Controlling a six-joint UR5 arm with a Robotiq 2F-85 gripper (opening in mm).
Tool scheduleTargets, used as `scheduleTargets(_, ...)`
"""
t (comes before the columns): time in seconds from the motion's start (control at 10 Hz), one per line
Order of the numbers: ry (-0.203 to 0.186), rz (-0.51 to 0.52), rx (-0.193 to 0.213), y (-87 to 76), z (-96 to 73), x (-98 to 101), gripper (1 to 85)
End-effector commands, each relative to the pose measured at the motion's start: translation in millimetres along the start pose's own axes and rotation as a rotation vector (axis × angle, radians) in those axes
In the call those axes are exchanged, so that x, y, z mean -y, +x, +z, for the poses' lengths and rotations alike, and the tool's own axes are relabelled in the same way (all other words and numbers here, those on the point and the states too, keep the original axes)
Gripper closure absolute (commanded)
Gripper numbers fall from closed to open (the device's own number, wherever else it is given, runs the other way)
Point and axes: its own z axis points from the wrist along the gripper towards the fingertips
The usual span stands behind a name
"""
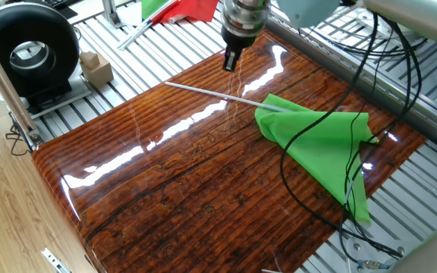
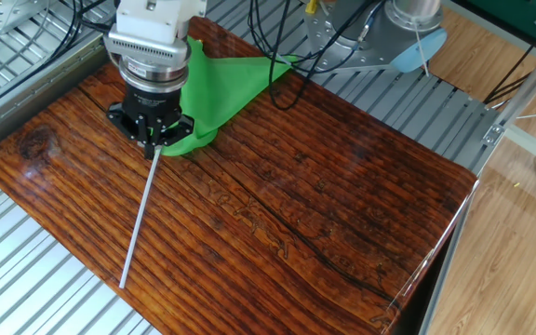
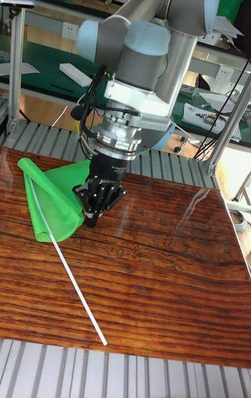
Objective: Wave the flag
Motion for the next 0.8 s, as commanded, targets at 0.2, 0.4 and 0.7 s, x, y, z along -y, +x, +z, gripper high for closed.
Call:
scheduleTargets(0.2,-0.033,0.058,0.023,4.4,6.6,-6.3,84.3)
scheduleTargets(0.4,-0.034,0.231,-0.082,30.8,5.8,-9.0,84.3)
scheduleTargets(0.7,-0.033,0.388,-0.11,36.9,5.2,-11.5,84.3)
